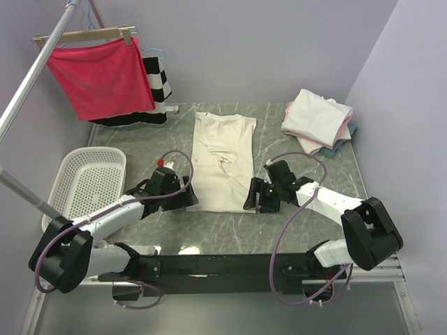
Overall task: Fold and stack the t-shirts
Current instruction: Fold the tshirt
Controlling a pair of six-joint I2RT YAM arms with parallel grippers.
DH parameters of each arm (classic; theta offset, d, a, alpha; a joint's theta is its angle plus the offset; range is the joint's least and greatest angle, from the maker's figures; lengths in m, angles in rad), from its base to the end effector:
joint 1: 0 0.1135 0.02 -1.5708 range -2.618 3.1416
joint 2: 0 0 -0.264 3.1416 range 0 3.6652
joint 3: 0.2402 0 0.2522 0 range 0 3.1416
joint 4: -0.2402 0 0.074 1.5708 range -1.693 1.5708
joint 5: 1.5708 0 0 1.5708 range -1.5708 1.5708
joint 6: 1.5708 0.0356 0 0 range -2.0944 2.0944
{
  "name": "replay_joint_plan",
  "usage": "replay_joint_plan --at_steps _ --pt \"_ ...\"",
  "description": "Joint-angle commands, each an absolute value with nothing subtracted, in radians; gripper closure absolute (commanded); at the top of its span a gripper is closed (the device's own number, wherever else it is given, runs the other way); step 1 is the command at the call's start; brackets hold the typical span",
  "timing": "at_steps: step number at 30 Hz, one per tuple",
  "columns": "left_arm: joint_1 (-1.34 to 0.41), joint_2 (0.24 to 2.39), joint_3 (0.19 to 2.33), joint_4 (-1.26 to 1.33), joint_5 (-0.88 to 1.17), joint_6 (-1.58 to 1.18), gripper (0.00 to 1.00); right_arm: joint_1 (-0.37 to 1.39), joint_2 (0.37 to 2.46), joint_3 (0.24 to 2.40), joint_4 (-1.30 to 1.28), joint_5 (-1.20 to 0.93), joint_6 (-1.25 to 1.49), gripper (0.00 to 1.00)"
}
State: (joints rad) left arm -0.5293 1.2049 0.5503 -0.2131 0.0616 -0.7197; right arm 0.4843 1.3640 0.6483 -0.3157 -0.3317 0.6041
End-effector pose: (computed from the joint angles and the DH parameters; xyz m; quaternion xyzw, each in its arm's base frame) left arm 0.1950 -0.1166 0.1749 -0.0786 0.9352 -0.2247 0.2623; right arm 0.2117 0.1245 0.1640 0.0130 0.9516 0.2722 0.1424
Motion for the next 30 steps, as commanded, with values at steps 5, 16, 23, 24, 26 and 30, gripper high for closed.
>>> replay_joint_plan --at_steps 5,16,23,24,26,30 --pt "-0.528 1.284 0.499 -0.048 0.241 -0.742 0.25 0.485 1.410 0.615 -0.175 -0.410 0.644 0.22" --pt "-0.528 1.328 0.468 -0.018 0.221 -0.743 0.63 0.483 1.517 0.635 -0.103 -0.425 0.649 0.53" --pt "-0.526 1.327 0.531 -0.115 0.149 -0.690 0.99 0.476 1.503 0.657 -0.113 -0.406 0.601 0.94" --pt "-0.526 1.322 0.543 -0.127 0.146 -0.686 0.99 0.477 1.496 0.657 -0.117 -0.410 0.595 1.00" --pt "-0.528 1.313 0.548 -0.156 0.133 -0.696 0.99 0.476 1.456 0.649 -0.124 -0.419 0.586 1.00" --pt "-0.531 1.247 0.532 -0.198 0.147 -0.745 0.99 0.477 1.369 0.585 -0.143 -0.457 0.580 1.00"
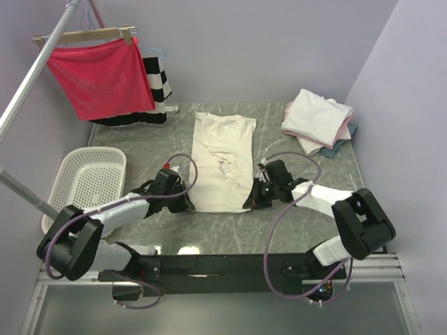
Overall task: Fold and stack the t-shirts
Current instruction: Fold the tshirt
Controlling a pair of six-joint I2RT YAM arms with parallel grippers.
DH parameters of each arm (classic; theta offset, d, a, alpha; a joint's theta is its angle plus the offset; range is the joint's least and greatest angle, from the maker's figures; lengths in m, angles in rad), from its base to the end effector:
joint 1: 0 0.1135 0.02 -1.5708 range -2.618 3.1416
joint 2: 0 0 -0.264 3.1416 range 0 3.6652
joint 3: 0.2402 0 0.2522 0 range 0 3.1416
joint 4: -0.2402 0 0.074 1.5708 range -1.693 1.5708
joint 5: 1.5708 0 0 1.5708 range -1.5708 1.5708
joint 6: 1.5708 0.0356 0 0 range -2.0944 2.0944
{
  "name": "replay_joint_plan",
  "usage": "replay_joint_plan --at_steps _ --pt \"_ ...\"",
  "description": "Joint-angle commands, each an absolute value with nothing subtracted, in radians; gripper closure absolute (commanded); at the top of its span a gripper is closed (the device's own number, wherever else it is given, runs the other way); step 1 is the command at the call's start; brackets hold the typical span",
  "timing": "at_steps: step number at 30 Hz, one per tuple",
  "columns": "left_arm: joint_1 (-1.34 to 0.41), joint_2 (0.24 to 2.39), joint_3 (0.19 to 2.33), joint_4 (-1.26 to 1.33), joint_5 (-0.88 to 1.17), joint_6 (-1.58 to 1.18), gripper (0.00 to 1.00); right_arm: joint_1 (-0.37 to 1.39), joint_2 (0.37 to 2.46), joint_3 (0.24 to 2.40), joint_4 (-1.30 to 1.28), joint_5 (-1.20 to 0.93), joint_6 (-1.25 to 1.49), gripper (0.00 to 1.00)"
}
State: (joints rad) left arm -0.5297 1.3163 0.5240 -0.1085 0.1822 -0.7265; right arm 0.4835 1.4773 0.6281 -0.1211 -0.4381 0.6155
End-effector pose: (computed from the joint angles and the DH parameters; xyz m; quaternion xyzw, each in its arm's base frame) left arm 0.2004 -0.1248 0.1513 -0.0626 0.9389 -0.2619 0.2144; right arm 0.2252 0.1353 0.1444 -0.0026 0.9346 0.3278 0.1378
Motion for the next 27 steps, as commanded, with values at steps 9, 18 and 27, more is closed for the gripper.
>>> replay_joint_plan --at_steps 9,18,27 --pt "-0.693 0.941 0.508 -0.400 0.051 -0.917 0.99 0.537 1.025 0.485 -0.308 -0.416 0.583 1.00" --pt "-0.724 1.057 0.754 -0.477 -0.121 -0.846 0.99 0.543 0.969 0.670 -0.388 -0.220 0.528 1.00" --pt "-0.525 1.411 1.027 -0.290 -0.123 -0.669 0.99 0.456 1.430 1.012 -0.325 -0.158 0.359 1.00"
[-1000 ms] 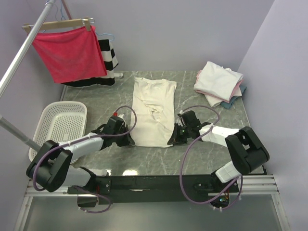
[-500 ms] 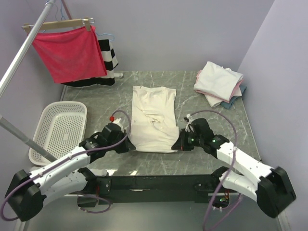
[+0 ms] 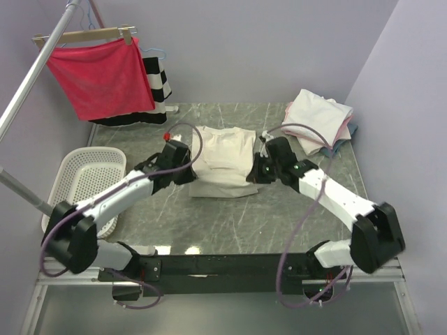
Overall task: Fold and stack the t-shirts
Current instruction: Fold the tshirt
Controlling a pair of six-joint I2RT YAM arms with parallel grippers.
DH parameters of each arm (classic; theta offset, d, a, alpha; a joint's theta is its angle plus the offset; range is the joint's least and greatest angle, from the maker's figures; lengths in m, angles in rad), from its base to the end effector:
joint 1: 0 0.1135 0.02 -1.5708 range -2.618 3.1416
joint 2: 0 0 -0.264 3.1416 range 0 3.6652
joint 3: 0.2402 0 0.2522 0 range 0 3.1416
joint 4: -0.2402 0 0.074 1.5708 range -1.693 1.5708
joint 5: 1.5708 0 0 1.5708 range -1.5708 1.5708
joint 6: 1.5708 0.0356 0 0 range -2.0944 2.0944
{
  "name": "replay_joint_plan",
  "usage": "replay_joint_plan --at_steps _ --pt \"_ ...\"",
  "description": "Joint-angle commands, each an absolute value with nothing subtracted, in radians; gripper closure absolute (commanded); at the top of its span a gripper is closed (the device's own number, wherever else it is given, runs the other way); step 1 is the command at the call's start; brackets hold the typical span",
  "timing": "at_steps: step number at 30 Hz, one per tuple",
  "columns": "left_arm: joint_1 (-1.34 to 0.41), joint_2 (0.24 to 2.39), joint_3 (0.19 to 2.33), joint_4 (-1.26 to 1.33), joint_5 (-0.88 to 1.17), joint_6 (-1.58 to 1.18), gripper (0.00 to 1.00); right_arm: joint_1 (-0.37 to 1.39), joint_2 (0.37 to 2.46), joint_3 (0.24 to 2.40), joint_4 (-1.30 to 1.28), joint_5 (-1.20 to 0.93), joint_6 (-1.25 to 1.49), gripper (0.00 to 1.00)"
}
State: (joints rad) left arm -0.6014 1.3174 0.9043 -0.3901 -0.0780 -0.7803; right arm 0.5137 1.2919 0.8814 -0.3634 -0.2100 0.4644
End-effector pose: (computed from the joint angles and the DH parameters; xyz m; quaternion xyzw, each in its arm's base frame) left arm 0.2310 -0.1552 0.2469 -0.0973 0.9215 -0.2106 0.3114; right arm 0.2347 0.1410 0.2485 -0.0632 0.9153 0.2665 0.2952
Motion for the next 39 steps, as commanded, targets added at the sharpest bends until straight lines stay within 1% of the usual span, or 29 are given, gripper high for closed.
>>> replay_joint_plan --at_steps 1,2,4,5,6,8,10,11,12,13,14,15,16,17,18,19,20,22,24,25,28,33,36,39 --pt "-0.509 1.446 1.063 -0.290 -0.121 -0.657 0.99 0.428 1.469 1.043 -0.315 -0.176 0.332 1.00" --pt "-0.483 1.513 1.096 -0.287 -0.112 -0.644 0.99 0.411 1.508 1.119 -0.319 -0.186 0.319 1.00" --pt "-0.460 1.581 1.193 -0.268 -0.100 -0.606 0.99 0.391 1.624 1.196 -0.325 -0.204 0.289 1.00" --pt "-0.439 1.642 1.254 -0.262 -0.088 -0.588 0.99 0.367 1.664 1.291 -0.343 -0.230 0.281 1.00" --pt "-0.428 1.673 1.288 -0.255 -0.077 -0.580 0.99 0.358 1.739 1.339 -0.359 -0.248 0.275 1.00" --pt "-0.398 1.765 1.383 -0.239 -0.052 -0.565 0.99 0.330 1.808 1.456 -0.371 -0.284 0.270 1.00" --pt "-0.370 1.852 1.449 -0.239 -0.019 -0.561 0.99 0.313 1.925 1.549 -0.412 -0.319 0.268 1.00" --pt "-0.362 1.882 1.504 -0.235 -0.008 -0.551 0.99 0.299 1.965 1.645 -0.429 -0.331 0.268 1.00" --pt "-0.356 1.911 1.535 -0.235 -0.008 -0.545 0.99 0.295 2.035 1.682 -0.426 -0.343 0.270 1.00" --pt "-0.341 1.977 1.570 -0.250 0.014 -0.540 0.99 0.288 2.072 1.771 -0.442 -0.357 0.271 0.99" --pt "-0.334 2.009 1.639 -0.256 0.024 -0.532 0.99 0.275 2.154 1.823 -0.463 -0.370 0.273 0.90" --pt "-0.330 2.040 1.667 -0.255 0.038 -0.526 0.98 0.270 2.193 1.866 -0.472 -0.383 0.279 0.75" --pt "-0.322 2.096 1.693 -0.259 0.038 -0.522 0.90 0.265 2.232 1.969 -0.492 -0.385 0.281 0.56" --pt "-0.318 2.120 1.745 -0.268 0.031 -0.522 0.59 0.262 2.297 2.020 -0.514 -0.385 0.281 0.50" --pt "-0.314 2.135 1.755 -0.256 0.019 -0.522 0.48 0.256 2.315 2.052 -0.503 -0.365 0.284 0.44" --pt "-0.304 2.146 1.752 -0.226 0.009 -0.523 0.38 0.253 2.322 2.078 -0.496 -0.339 0.287 0.37" --pt "-0.298 2.149 1.762 -0.207 0.014 -0.519 0.31 0.252 2.312 2.083 -0.488 -0.321 0.285 0.35" --pt "-0.287 2.125 1.764 -0.198 0.003 -0.509 0.28 0.249 2.266 2.015 -0.414 -0.269 0.278 0.29" --pt "-0.284 2.093 1.758 -0.187 0.002 -0.496 0.25 0.250 2.188 1.970 -0.365 -0.273 0.262 0.27" --pt "-0.284 2.056 1.746 -0.187 -0.030 -0.488 0.24 0.252 2.165 1.936 -0.361 -0.268 0.261 0.26" --pt "-0.284 2.002 1.718 -0.178 0.015 -0.491 0.21 0.259 2.120 1.914 -0.382 -0.303 0.253 0.25" --pt "-0.284 2.013 1.732 -0.186 0.263 -0.505 0.21 0.299 2.147 1.908 -0.414 -0.377 0.252 0.26" --pt "-0.285 2.065 1.755 -0.186 0.346 -0.515 0.22 0.318 2.197 1.943 -0.417 -0.422 0.273 0.26" --pt "-0.285 2.109 1.758 -0.172 0.385 -0.523 0.22 0.324 2.253 2.000 -0.439 -0.445 0.287 0.26"
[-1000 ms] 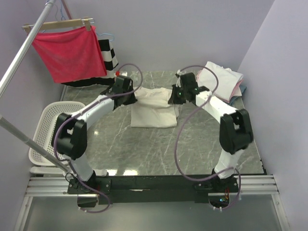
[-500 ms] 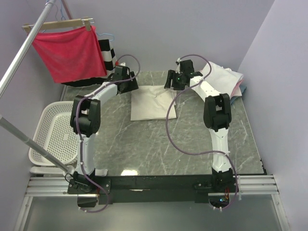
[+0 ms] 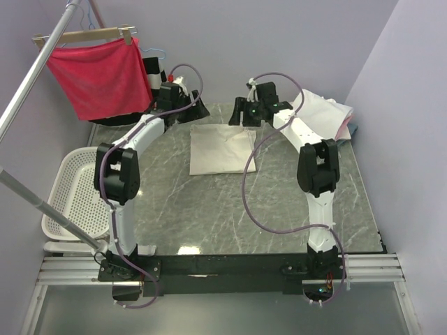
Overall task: Fold and stack the t-shirts
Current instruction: Fold the tshirt
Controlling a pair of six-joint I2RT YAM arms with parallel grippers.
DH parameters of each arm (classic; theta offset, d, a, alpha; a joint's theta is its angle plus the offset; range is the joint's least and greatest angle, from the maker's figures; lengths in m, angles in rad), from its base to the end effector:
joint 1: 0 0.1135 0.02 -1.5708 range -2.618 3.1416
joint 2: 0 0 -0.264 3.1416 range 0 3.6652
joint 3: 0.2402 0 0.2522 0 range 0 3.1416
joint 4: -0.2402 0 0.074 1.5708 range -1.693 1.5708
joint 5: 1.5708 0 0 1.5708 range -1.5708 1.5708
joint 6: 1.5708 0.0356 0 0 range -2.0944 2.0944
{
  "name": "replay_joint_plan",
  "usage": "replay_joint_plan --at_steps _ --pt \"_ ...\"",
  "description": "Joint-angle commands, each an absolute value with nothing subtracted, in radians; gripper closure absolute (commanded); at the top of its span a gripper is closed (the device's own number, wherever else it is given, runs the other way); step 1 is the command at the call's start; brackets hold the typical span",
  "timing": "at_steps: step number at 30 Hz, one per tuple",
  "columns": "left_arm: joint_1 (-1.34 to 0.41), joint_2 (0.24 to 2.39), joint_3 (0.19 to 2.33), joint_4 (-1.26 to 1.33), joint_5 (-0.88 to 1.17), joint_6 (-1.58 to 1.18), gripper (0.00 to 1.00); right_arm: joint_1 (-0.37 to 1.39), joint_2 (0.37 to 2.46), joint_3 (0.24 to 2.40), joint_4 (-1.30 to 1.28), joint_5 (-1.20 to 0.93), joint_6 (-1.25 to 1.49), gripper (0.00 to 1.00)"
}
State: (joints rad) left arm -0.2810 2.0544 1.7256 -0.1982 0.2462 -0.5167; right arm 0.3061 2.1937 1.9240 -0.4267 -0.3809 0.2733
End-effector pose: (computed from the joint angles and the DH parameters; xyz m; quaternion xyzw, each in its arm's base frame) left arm 0.4662 -0.1436 0.2703 -0.0404 0.8615 -0.2902 0.4146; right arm 0.4806 0.1658 0.2518 -0.0947 0.8881 0.2831 0.3494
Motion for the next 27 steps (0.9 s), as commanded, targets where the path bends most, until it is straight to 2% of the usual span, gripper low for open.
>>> replay_joint_plan --at_steps 1,5,11,15,20,27 --pt "-0.285 2.135 1.767 -0.173 0.388 -0.522 0.22 0.324 2.266 2.022 -0.436 -0.446 0.293 0.27" --pt "-0.282 2.203 1.798 -0.140 0.396 -0.508 0.21 0.319 2.371 2.109 -0.416 -0.439 0.317 0.26" --pt "-0.259 2.362 1.942 -0.149 0.374 -0.485 0.22 0.278 2.595 2.424 -0.526 -0.426 0.389 0.26" --pt "-0.233 2.424 1.993 -0.124 0.371 -0.474 0.21 0.242 2.563 2.314 -0.457 -0.379 0.437 0.24" --pt "-0.218 2.474 2.065 -0.147 0.379 -0.469 0.20 0.207 2.563 2.296 -0.476 -0.318 0.416 0.24" --pt "-0.203 2.387 1.924 -0.075 0.338 -0.466 0.18 0.187 2.468 2.156 -0.371 -0.298 0.387 0.24"
